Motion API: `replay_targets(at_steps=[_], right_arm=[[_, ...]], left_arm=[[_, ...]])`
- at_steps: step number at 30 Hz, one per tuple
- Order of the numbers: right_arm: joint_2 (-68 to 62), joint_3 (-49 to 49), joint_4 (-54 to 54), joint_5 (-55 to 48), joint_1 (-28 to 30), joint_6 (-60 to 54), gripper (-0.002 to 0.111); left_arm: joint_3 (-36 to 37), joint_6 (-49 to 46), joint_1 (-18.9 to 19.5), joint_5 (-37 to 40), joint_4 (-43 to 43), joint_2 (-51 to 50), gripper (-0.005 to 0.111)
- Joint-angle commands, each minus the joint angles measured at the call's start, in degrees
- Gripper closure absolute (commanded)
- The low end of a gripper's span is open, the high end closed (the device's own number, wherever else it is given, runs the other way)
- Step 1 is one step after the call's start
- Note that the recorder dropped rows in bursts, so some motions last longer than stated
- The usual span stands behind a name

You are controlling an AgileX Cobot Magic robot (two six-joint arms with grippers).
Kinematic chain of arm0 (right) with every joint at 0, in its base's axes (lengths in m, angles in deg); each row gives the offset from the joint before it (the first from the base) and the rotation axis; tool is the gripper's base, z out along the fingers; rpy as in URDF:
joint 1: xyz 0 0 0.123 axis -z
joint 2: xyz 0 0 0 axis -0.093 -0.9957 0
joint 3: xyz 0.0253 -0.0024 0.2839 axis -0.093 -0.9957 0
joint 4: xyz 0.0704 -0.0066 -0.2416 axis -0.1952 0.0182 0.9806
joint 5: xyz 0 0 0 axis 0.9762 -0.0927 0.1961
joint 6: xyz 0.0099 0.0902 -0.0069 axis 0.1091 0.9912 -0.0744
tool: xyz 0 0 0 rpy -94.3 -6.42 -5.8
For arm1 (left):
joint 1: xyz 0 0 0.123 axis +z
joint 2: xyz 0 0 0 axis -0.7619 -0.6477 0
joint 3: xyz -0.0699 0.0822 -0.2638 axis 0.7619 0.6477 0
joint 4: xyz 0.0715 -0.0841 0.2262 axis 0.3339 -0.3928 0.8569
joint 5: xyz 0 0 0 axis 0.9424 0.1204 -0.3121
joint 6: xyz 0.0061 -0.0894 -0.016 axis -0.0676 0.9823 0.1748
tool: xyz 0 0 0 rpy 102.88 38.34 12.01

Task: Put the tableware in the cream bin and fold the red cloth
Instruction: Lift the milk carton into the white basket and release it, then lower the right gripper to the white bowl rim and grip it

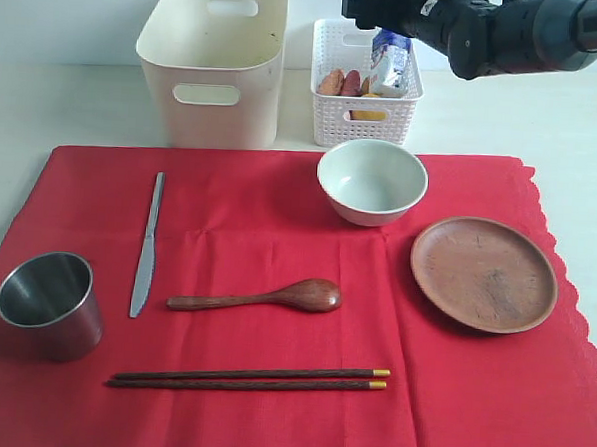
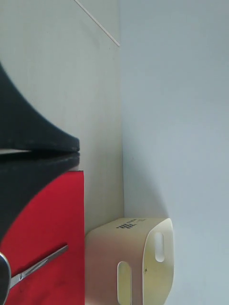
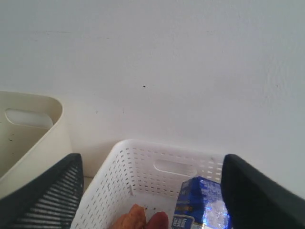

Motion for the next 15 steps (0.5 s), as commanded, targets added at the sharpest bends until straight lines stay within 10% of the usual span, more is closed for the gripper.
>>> replay_targets(at_steps=[1, 15], right_arm=[[0.9, 0.4, 0.4, 0.0, 0.2, -0.1, 0.033], [24.0, 0.4, 0.4, -50.9, 0.2, -7.6, 0.033]], left_arm=[[0.0, 0.0, 0.1, -0.2, 0.1, 0.3, 0.107], [0.0, 0.0, 0.1, -0.2, 0.1, 0.3, 0.107]])
